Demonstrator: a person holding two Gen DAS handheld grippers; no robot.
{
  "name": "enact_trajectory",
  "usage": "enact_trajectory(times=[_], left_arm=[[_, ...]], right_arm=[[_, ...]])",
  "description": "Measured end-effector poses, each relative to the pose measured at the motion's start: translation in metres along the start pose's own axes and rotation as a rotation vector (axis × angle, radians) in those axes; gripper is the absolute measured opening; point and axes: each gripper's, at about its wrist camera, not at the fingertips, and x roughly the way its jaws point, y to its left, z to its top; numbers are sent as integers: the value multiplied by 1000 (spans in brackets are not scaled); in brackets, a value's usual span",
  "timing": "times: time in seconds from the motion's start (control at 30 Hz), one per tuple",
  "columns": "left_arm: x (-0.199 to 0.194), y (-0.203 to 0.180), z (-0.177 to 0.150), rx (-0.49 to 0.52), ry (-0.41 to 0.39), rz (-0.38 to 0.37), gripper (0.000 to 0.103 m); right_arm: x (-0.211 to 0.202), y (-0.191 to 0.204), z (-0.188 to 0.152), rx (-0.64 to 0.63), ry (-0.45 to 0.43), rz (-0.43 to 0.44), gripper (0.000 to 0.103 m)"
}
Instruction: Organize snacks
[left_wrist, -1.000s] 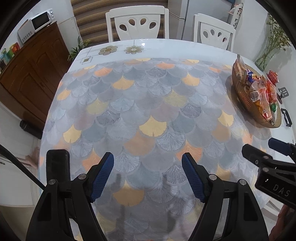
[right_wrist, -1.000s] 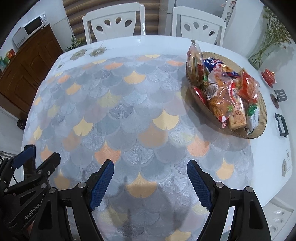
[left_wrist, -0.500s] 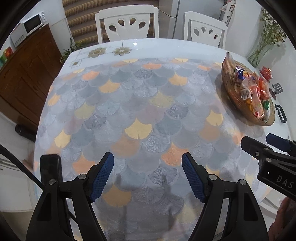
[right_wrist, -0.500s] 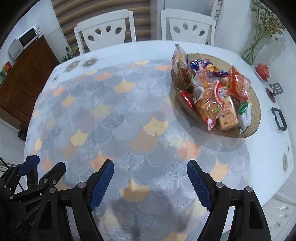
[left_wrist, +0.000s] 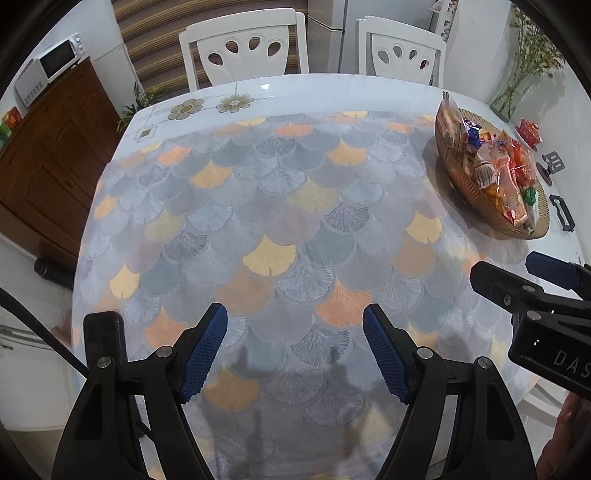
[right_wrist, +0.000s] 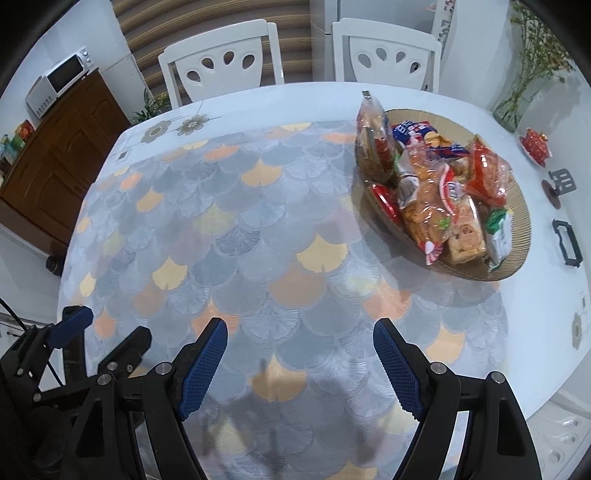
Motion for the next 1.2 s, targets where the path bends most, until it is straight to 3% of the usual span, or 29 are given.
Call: enact_trajectory(times=[1.03,1.2], left_arm=[[9,9,-10,-7,42,19,74],[6,10,-10,0,11,41,74]], right_arm=[[13,18,-10,-54,43,29,79],[13,23,-9,-65,39,22,79]])
